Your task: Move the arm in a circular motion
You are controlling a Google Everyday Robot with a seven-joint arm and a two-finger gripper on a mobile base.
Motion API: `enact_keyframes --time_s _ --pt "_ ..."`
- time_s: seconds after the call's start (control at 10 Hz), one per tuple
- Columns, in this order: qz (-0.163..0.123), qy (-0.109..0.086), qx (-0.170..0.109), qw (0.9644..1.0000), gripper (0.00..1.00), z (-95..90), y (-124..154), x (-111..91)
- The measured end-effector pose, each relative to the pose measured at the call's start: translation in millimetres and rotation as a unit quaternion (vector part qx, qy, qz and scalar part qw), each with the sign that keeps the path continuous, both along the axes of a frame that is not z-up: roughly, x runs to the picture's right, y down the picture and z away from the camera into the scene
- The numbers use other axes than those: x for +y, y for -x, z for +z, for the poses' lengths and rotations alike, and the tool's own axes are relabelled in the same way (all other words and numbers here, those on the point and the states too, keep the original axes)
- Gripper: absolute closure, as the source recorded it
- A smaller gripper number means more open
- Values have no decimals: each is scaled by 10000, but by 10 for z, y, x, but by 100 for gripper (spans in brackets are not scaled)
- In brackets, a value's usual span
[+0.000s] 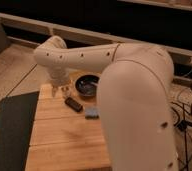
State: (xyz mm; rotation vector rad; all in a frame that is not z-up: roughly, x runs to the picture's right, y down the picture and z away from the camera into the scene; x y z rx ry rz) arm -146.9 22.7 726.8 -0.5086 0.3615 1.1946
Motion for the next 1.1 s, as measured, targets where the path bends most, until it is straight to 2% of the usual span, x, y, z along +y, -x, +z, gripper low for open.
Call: enact_keyframes --time_s 0.1,0.3,0.5,0.6,0.7,0.8,0.9,1.0,1.1 --pt "29 -51 59 10000 35 -54 -88 52" --pt "345 -154 527 9979 35 -77 -505 96" --pt "769 -189 1176 9899 35 -39 -1072 99" --pt "988 -206 1503 9835 35 -7 -1364 59" --pt "1159 -232 1738 9777 35 35 -1582 -23" --pt "1251 -261 1884 9737 35 74 -1720 -107" --pt "1361 -323 2108 9675 35 190 -1937 -320" --pt "1362 -339 2162 9662 35 298 -2032 -472" --pt "1326 -327 2150 9670 35 406 -2053 -571"
